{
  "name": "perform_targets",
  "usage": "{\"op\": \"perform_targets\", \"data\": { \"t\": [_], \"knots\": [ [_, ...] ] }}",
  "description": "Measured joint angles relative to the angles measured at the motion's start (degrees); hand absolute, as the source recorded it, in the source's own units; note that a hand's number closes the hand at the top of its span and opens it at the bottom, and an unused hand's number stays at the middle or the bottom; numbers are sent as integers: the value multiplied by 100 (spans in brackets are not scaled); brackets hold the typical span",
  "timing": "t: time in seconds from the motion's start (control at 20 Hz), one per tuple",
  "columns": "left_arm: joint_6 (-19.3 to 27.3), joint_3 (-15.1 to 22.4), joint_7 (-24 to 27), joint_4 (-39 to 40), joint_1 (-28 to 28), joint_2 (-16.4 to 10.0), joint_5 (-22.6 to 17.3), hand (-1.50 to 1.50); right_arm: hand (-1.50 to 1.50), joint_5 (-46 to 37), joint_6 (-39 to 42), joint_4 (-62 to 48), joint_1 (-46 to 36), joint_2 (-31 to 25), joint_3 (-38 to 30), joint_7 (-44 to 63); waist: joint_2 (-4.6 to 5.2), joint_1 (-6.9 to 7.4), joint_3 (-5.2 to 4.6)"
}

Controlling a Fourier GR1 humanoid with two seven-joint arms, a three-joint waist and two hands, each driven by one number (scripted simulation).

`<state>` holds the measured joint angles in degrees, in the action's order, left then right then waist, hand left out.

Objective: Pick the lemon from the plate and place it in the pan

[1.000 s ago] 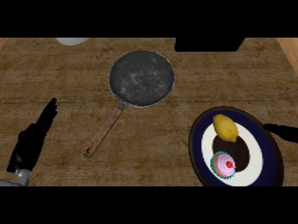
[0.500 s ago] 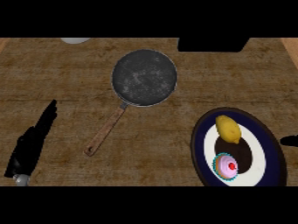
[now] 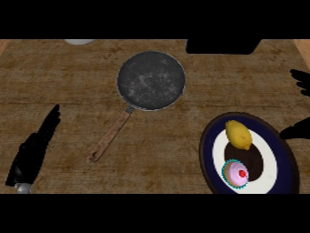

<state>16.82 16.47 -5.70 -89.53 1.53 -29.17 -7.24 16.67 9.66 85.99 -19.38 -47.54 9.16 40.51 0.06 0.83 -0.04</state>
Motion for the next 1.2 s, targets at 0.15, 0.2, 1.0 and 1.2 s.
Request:
{"op": "perform_targets", "data": {
  "t": [0.15,0.2,1.0,1.2],
  "knots": [
    [-20,-5,20,28,-12,110,106,0,-150,-43,213,-147,-383,243,170,472,2,-3,1],
    [-36,-12,-1,34,-18,139,136,0,-150,-38,327,-206,-483,308,198,582,1,-6,0],
    [-261,-293,-65,-66,112,333,382,0,-150,-280,1308,-949,-1403,1000,938,1497,-5,-22,2],
    [-355,-394,-89,-132,137,351,424,0,-150,-301,1326,-981,-1495,1240,1041,1628,-9,-36,1]
  ]
}}
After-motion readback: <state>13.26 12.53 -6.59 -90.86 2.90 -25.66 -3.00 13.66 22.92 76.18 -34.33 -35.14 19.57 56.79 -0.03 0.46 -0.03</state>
